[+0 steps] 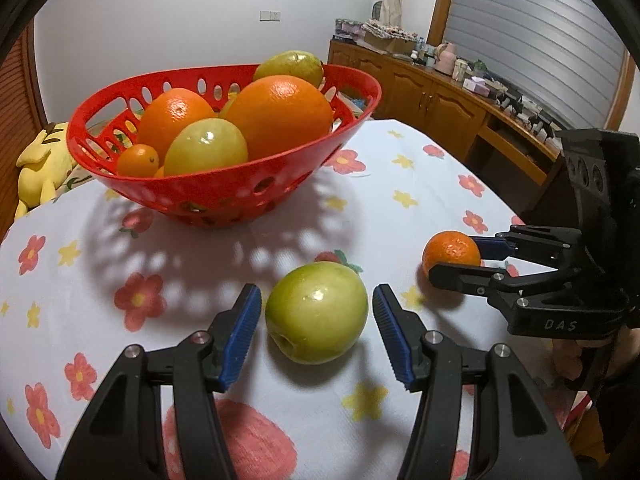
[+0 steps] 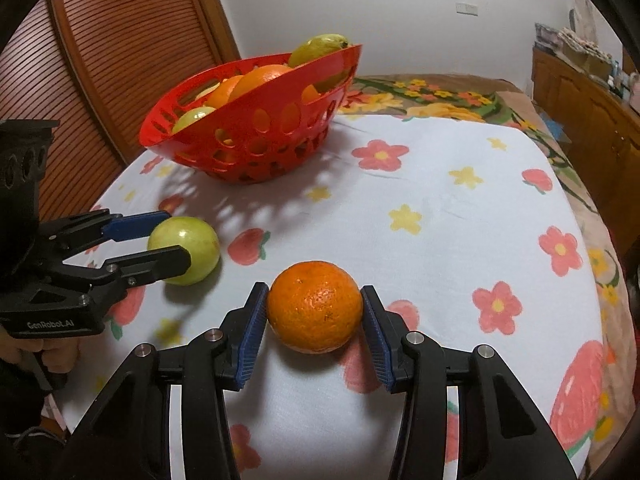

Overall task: Organize fruits
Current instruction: 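Grasp the tangerine with the right tool while the left tool grasps the green citrus, then lift both held fruits and carry them over the red basket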

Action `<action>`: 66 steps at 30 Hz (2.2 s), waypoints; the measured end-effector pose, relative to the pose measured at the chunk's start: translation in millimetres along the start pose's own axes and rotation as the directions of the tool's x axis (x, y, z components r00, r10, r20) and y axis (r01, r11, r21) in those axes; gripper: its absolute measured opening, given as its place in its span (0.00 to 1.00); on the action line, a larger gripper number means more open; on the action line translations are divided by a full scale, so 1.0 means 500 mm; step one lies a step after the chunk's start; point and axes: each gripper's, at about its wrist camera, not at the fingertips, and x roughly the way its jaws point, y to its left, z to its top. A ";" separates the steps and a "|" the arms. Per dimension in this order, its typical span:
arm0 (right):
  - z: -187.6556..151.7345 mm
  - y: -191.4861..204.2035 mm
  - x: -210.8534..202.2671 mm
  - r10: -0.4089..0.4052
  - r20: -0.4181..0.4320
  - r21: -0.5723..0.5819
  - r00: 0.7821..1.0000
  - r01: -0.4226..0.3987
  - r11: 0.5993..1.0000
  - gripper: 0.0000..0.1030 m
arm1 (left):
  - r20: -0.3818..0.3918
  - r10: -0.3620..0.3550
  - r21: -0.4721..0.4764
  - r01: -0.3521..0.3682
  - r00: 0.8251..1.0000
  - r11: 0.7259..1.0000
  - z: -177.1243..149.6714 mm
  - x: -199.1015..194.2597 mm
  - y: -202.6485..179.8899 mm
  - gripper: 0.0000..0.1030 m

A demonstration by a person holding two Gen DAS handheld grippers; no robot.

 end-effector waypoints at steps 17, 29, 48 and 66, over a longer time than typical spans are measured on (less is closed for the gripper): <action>-0.006 -0.007 0.005 0.007 0.010 0.010 1.000 -0.007 1.000 0.46 | -0.032 -0.006 0.001 0.006 0.999 1.000 -0.005 0.026 0.002 0.56; -0.006 -0.008 0.005 0.006 0.010 0.008 1.000 -0.006 1.000 0.46 | -0.015 -0.017 -0.012 0.017 1.000 1.000 -0.012 0.016 0.007 0.51; 0.051 0.034 -0.072 0.017 0.097 -0.053 0.995 -0.011 0.999 0.45 | 0.155 -0.024 0.021 0.021 0.988 1.000 0.045 -0.143 0.005 0.51; 0.208 0.107 -0.115 0.047 0.202 -0.198 0.978 -0.006 0.980 0.45 | 0.228 0.020 0.026 -0.026 0.973 0.999 0.125 -0.185 0.088 0.51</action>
